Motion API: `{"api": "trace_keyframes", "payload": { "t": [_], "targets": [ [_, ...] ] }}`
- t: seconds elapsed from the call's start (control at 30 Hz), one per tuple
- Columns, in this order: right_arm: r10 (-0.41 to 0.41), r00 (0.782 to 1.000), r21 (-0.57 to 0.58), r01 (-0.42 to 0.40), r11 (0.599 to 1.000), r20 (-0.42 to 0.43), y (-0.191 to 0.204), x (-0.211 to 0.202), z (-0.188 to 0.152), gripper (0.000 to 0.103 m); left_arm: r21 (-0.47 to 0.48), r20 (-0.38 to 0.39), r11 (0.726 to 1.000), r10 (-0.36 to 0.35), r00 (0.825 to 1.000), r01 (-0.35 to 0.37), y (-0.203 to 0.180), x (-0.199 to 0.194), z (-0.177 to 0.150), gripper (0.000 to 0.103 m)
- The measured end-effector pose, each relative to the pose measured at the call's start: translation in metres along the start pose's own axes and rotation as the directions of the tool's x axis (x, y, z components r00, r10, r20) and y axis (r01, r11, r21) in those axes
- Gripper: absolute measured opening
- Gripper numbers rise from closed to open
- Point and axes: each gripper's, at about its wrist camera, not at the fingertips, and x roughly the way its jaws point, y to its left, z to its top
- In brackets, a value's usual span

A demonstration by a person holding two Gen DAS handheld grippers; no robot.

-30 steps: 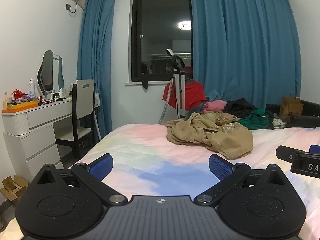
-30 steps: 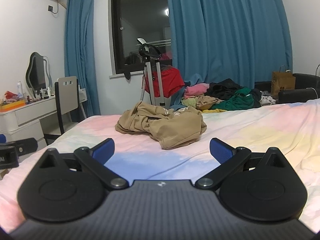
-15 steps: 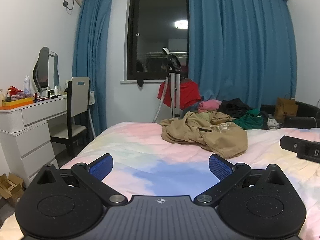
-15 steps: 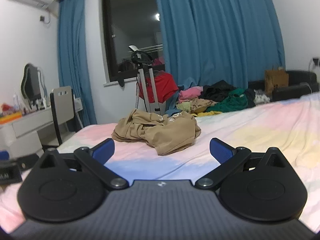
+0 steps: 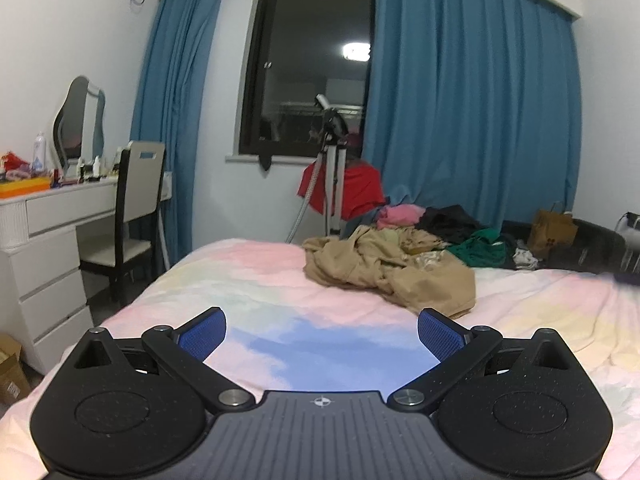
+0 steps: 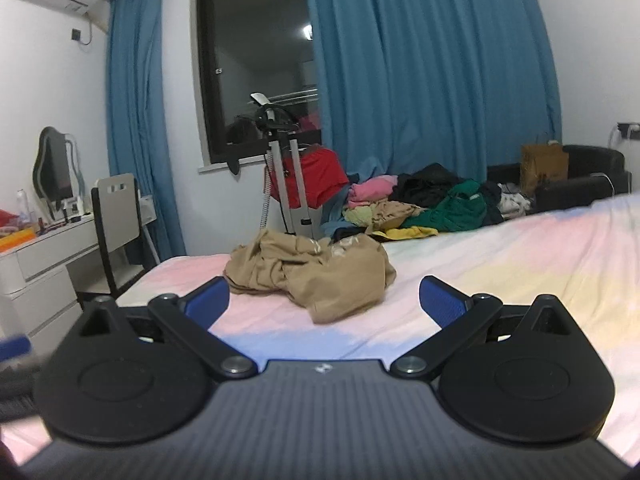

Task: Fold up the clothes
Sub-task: 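Move both grippers toward the crumpled tan T-shirt on the bed, then grasp the tan T-shirt edge with the left gripper while the right gripper approaches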

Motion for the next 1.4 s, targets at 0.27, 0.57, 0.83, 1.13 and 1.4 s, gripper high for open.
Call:
{"api": "trace_keyframes", "payload": {
  "t": [0.27,0.57,0.83,1.13,1.4],
  "targets": [
    [0.035,0.999,0.133,-0.038,0.99,0.025,-0.04,-0.004,0.033,0.103,0.064,-0.147,0.998,0.009,0.989,0.001,-0.008,0.078,-0.012,0.103],
    [0.052,0.996,0.218,-0.036,0.975,-0.071,-0.058,0.038,-0.025,0.103,0.057,-0.224,0.998,0.032,0.974,-0.019,-0.021,0.236,0.0,0.103],
    [0.027,0.998,0.142,-0.018,0.99,-0.062,-0.066,0.09,-0.048,0.103,-0.178,-0.221,0.984,-0.048,0.974,0.008,-0.036,0.387,0.032,0.102],
    [0.049,0.989,0.244,-0.013,0.97,-0.142,-0.09,0.128,-0.076,0.103,-0.309,-0.294,0.95,-0.057,0.954,-0.039,-0.037,0.47,0.033,0.034],
    [-0.108,0.994,0.242,0.109,0.964,-0.018,-0.098,0.102,-0.067,0.103,-0.246,-0.177,0.965,-0.141,0.974,0.095,-0.03,0.354,0.065,0.006]
  ]
}}
